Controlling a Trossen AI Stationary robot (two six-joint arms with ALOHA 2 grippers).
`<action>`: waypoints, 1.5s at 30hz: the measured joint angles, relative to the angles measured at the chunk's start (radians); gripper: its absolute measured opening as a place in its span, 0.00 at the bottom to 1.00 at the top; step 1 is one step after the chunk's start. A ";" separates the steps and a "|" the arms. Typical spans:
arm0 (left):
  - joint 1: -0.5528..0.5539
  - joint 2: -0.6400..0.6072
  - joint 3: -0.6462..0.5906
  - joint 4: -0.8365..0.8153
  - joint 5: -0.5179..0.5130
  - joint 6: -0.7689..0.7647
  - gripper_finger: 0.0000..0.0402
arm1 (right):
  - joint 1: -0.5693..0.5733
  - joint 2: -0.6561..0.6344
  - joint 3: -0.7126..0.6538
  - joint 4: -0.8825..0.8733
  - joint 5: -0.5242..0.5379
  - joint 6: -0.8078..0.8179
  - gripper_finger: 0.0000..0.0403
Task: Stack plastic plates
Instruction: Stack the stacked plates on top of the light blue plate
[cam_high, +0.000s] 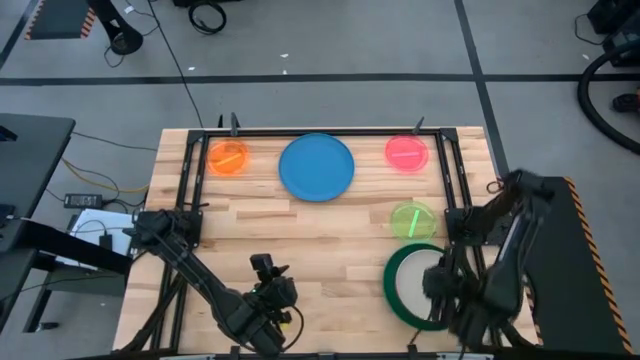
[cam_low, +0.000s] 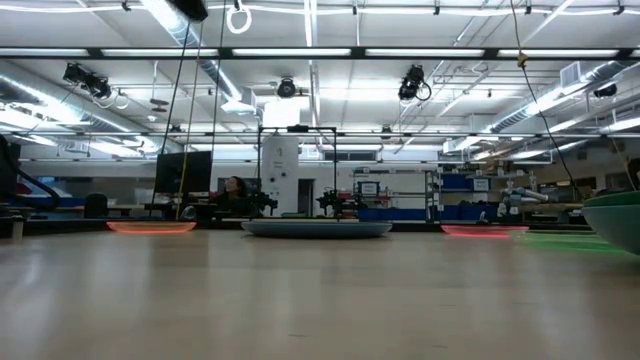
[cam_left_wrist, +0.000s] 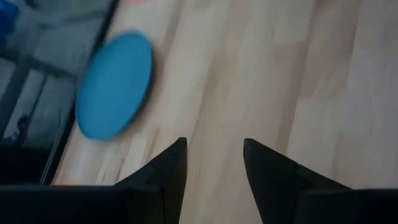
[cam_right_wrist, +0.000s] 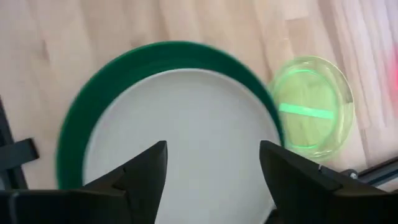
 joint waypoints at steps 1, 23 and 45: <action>-0.009 0.000 0.000 0.024 -0.037 0.001 0.41 | -0.013 -0.047 -0.039 0.014 0.001 -0.005 0.65; -0.030 0.003 -0.481 1.226 0.327 0.222 0.41 | -0.679 -0.238 -0.520 0.633 -0.292 -1.086 0.61; -0.023 -0.425 -0.945 1.244 0.233 0.096 0.41 | -0.694 0.042 -0.329 0.560 -0.515 -1.556 0.52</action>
